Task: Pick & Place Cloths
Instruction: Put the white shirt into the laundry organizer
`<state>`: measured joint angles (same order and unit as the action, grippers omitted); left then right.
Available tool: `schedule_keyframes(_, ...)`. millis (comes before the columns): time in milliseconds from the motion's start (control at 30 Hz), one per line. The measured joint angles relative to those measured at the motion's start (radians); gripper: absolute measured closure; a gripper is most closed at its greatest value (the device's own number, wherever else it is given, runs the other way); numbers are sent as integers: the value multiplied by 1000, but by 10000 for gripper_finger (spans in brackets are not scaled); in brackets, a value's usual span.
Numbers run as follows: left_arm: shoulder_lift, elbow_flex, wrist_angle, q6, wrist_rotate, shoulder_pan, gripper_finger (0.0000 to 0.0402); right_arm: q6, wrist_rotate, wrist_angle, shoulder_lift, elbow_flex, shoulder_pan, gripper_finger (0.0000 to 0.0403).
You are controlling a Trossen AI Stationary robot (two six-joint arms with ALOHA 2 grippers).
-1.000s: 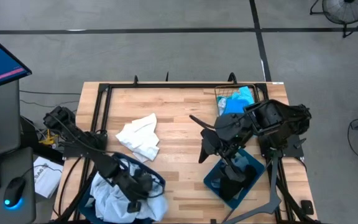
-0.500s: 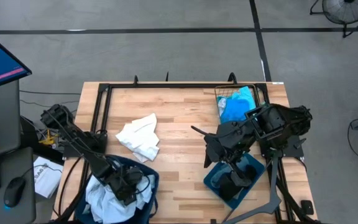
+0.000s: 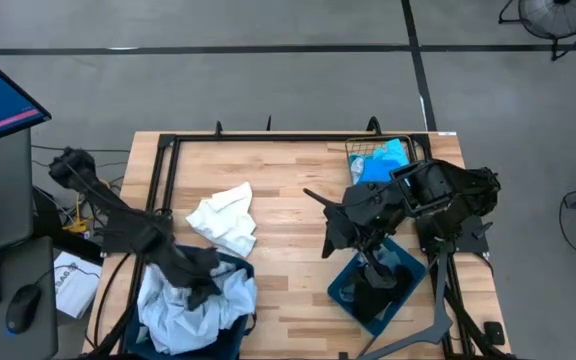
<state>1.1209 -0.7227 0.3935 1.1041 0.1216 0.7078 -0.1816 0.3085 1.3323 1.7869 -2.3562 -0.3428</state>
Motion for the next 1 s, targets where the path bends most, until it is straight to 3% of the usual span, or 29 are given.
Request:
schedule_keyframes(133, -131, -2, 20, 72, -44, 24, 401, 5, 0, 0, 0, 0, 0, 70)
schedule_keyframes(300, -234, -105, 423, 273, -51, 111, 401, 5, 0, -1, 0, 0, 0, 70)
schedule_keyframes(533, -218, -304, 816, 344, -26, 201, 401, 6, -7, -7, 0, 0, 0, 70)
schedule_keyframes(667, -175, -333, 979, 371, -112, 225, 401, 6, -8, -34, 0, 5, 0, 70)
schedule_keyframes(833, -102, -274, 1032, 415, -189, 279, 401, 6, -9, -48, 0, 25, 0, 70)
schedule_keyframes(1000, -35, -215, 902, 455, -118, 303, 401, 6, -9, -47, 2, 25, -3, 70)
